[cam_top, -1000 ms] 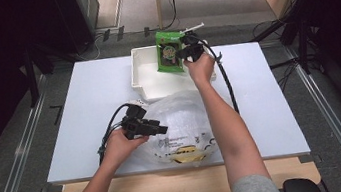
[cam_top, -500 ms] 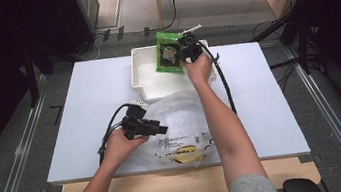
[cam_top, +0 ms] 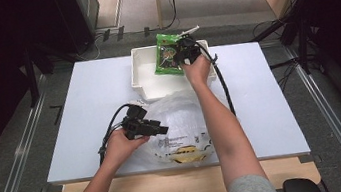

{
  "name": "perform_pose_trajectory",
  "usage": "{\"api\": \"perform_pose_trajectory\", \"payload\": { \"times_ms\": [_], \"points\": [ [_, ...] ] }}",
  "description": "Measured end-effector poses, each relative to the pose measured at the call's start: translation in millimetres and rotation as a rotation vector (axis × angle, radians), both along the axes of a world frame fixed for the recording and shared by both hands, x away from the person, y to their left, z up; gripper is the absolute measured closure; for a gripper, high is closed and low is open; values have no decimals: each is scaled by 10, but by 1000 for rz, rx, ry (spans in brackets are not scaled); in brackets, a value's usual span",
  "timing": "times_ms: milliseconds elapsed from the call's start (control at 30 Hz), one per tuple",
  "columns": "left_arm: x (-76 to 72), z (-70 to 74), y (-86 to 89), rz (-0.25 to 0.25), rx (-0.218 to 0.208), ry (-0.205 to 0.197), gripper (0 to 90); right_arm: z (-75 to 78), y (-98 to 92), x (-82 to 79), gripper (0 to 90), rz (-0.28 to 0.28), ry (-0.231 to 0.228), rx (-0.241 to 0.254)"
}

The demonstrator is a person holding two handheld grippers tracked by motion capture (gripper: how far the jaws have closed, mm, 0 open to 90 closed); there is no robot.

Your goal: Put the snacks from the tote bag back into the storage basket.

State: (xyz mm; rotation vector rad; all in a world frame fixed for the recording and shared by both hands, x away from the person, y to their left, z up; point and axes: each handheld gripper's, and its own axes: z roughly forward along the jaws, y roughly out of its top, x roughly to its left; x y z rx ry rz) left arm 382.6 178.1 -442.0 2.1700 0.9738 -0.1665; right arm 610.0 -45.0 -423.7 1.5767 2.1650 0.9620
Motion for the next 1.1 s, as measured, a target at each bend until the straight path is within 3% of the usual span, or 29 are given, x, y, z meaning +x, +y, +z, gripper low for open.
{"api": "perform_pose_trajectory", "payload": {
  "times_ms": [133, 333, 600, 1100],
  "points": [
    [3, 1, 7, -2, -4, 1, 476, -18, 3, 7, 522, 4, 11, 12],
    [0, 3, 9, 0, -4, -1, 476, -69, 20, 12, 529, 6, 32, 15],
    [1, 9, 18, 7, -7, -3, 474, -17, 8, -6, 531, 3, 24, 42],
    [5, 12, 24, 9, -7, -6, 471, 90, -21, -34, 532, 3, 6, 43]
  ]
}}
